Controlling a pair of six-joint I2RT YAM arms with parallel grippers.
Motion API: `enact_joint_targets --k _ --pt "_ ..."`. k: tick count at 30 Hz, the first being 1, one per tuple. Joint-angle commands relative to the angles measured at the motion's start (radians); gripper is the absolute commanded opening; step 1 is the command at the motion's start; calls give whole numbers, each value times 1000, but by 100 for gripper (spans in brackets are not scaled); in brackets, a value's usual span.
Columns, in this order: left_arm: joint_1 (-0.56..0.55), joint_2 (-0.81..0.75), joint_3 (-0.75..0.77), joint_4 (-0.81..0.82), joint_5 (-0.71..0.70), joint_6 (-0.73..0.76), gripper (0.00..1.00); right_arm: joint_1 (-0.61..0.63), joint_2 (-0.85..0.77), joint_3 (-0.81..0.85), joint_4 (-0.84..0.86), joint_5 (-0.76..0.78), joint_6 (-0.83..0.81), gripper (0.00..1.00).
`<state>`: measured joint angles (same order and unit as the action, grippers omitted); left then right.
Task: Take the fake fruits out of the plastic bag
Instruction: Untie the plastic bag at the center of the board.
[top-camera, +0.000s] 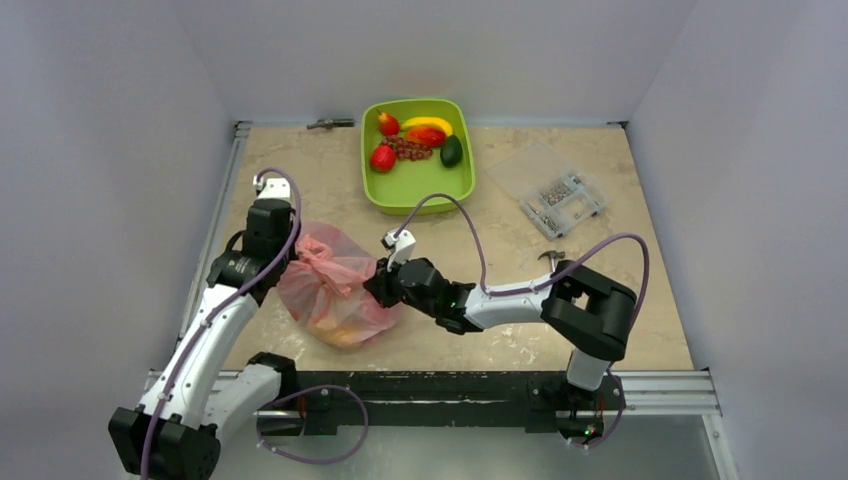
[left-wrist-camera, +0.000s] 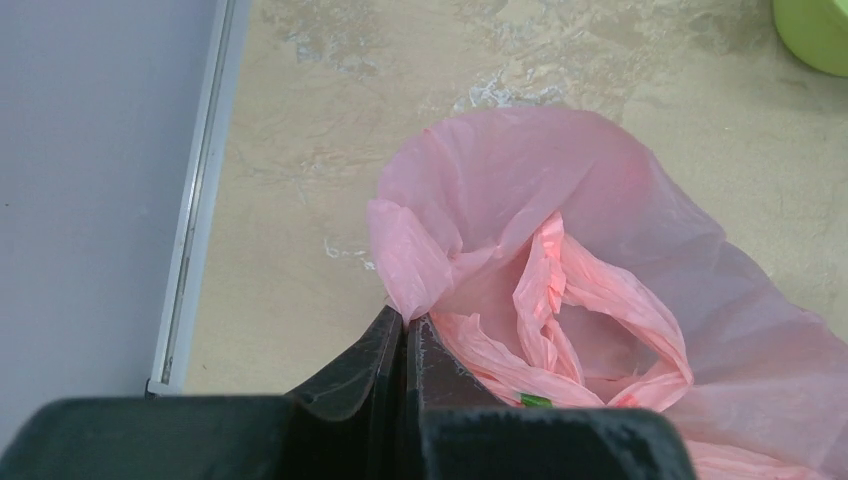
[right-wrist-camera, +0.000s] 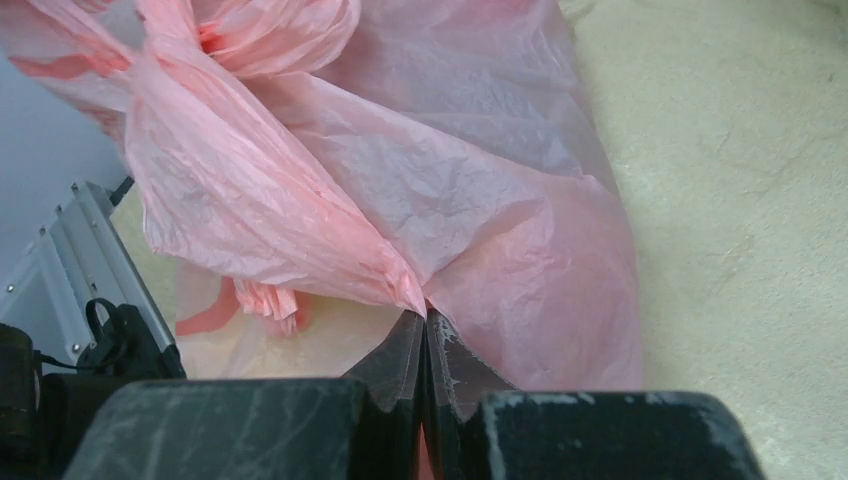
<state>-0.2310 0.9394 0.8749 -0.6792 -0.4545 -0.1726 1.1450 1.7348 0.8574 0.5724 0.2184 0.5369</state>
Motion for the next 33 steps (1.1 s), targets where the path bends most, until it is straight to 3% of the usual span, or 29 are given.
enact_joint_targets --k 1,5,11,15,21,33 --pt "13 -86 -37 117 22 32 0 10 19 55 -83 42 30 0" --pt "12 -131 -58 156 99 58 0 11 13 185 -237 23 -113 3" --pt "9 -131 -57 161 127 64 0 10 8 308 -324 -40 -347 38" --pt "9 -125 -54 160 128 62 0 14 32 392 -370 -68 -433 49" --pt "4 -119 -55 158 118 64 0 52 -37 380 -319 -99 -525 68" --pt "4 -118 -49 151 90 58 0 60 -31 470 -251 -136 -492 83"
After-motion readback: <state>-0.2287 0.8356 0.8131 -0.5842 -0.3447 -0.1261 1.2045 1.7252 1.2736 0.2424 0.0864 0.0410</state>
